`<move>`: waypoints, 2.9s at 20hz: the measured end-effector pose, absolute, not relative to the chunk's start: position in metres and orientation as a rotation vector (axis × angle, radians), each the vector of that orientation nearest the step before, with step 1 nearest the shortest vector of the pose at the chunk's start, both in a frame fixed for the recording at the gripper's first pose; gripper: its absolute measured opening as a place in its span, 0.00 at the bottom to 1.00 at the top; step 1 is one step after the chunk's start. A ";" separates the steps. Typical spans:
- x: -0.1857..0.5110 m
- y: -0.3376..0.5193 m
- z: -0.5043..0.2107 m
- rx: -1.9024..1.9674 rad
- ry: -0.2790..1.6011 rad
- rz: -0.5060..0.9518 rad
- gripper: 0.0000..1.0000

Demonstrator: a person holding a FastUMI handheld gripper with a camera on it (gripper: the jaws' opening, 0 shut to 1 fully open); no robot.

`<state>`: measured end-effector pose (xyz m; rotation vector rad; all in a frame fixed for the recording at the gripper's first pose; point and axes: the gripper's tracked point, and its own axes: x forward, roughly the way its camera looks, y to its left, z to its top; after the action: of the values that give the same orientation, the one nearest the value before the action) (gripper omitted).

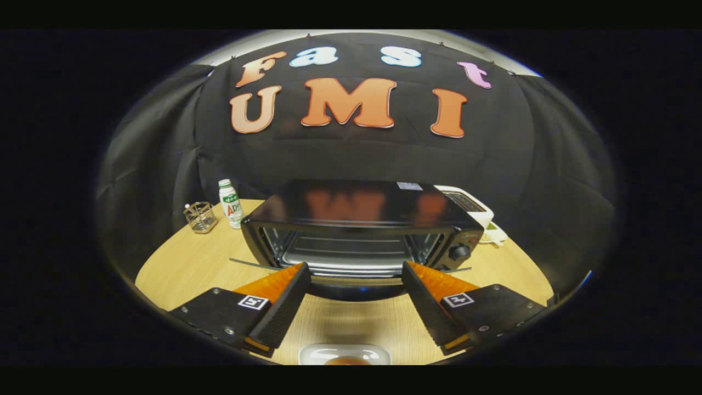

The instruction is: Open the toaster oven, put the food inside, and close the toaster oven door.

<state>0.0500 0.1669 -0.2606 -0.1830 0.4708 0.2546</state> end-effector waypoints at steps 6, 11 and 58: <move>0.010 0.149 -0.299 -0.164 0.512 0.242 0.98; -0.010 0.140 -0.332 -0.170 0.561 0.239 0.98; -0.138 0.094 -0.414 -0.198 0.866 0.248 0.71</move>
<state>-0.1378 0.0945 -0.4143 -0.1979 0.8656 0.2475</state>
